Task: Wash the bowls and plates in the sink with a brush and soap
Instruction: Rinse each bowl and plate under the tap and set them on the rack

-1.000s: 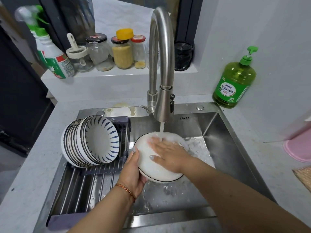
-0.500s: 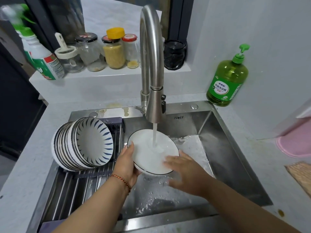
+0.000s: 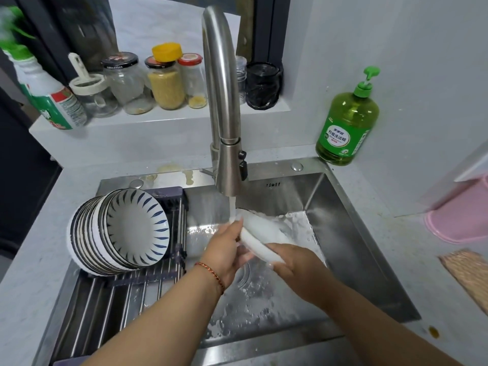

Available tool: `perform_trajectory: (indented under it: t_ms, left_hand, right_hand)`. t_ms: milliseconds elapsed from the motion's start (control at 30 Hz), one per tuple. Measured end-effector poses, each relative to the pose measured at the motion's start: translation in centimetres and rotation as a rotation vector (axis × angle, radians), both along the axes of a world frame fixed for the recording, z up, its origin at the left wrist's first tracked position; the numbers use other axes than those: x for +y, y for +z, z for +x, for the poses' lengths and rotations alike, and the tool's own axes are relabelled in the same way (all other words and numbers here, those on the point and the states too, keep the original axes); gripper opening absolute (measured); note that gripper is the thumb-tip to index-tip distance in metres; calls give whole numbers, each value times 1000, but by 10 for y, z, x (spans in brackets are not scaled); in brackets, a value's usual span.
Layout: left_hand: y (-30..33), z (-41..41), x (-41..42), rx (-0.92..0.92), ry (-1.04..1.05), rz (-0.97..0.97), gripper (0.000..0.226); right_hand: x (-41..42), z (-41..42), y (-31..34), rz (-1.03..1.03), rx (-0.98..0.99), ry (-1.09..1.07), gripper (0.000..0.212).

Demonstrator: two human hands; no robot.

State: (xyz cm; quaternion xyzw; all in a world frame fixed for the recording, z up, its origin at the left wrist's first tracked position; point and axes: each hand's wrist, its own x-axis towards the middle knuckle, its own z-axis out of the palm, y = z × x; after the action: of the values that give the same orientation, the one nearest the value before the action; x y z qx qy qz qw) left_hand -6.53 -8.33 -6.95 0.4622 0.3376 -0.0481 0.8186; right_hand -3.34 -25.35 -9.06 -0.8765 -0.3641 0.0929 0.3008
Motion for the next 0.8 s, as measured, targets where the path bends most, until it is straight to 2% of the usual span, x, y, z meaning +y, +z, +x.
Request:
perform_trajectory:
  t_ms: [100,200,300,333,433,533,600,633,733,800]
  left_hand:
    - [2,-1,-12,-65,-73,145,15]
    - [-2,-5,-22,-122,-164,397,28]
    - [-3,-6,-26,-88,-237,612,70]
    - [-2,-5,-26,-86,-233,666,72]
    - [-4,4,-16,-70,-164,802,55]
    - [-4,17,4,29,-94,806,44]
    - [-3,23,16,54,-61,739,34]
    - [-2,25,21,55,-37,710,33]
    - [-3,25,33,71,27,603,48]
    - [-5,22,38,81,40,564,51]
  right_hand:
    - [6,5,7,143,197,-159,11]
    - [14,6,11,310,398,-225,20]
    - [27,-1,13,356,532,-255,24]
    - [32,-3,13,361,550,-252,22]
    - [43,-8,12,349,570,-210,26]
    - [48,-11,14,269,545,-170,31]
    - [48,-12,18,284,570,-157,18]
    - [47,-13,19,326,599,-156,14]
    - [46,-10,20,525,779,-180,28]
    - [45,-6,21,674,919,-193,27]
